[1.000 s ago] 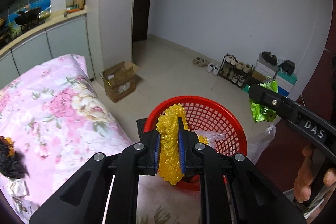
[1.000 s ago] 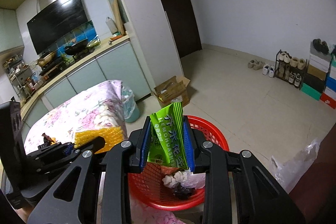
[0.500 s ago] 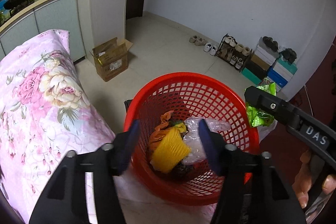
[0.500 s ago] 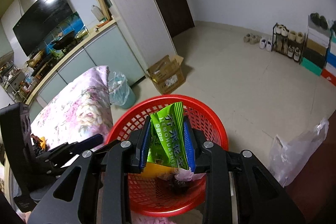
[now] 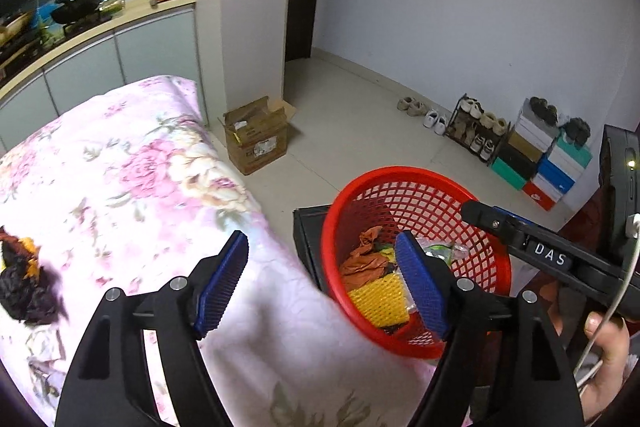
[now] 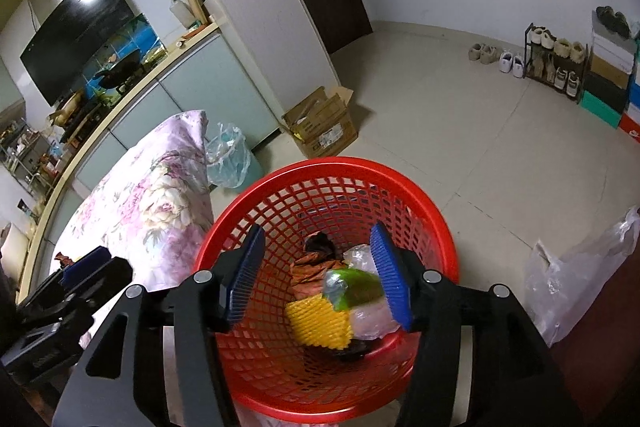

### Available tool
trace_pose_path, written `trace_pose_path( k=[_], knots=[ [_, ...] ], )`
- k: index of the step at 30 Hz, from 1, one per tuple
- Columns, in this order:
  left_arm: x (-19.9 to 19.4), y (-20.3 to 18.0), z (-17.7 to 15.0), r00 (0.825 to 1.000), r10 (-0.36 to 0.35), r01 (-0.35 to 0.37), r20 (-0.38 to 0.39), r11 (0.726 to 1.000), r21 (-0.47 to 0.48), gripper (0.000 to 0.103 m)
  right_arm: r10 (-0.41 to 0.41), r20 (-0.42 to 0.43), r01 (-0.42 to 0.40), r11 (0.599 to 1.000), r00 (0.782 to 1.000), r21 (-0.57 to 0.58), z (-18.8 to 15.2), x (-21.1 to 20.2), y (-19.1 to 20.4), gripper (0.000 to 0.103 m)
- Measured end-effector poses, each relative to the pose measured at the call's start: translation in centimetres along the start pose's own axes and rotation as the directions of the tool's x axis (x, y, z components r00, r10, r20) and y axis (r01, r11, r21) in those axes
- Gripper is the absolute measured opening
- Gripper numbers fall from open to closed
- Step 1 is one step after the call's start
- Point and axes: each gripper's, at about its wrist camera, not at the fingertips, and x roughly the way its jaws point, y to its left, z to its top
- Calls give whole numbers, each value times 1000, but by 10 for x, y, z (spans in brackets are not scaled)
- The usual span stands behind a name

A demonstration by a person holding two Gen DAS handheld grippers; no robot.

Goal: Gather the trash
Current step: 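Move both open tools back over the trash on the bed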

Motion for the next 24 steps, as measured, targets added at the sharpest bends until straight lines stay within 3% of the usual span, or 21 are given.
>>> trace_pose_path(
  k=[12, 24],
  knots=[
    [-33, 13, -12, 998, 42, -41, 38, 999, -27, 79, 45, 59, -43, 998, 997, -37, -5, -32, 22, 75],
    [-72, 55, -41, 991, 121, -116, 50, 988, -104, 80, 111, 75, -98, 983, 991, -154, -20, -52, 66, 77]
  ],
)
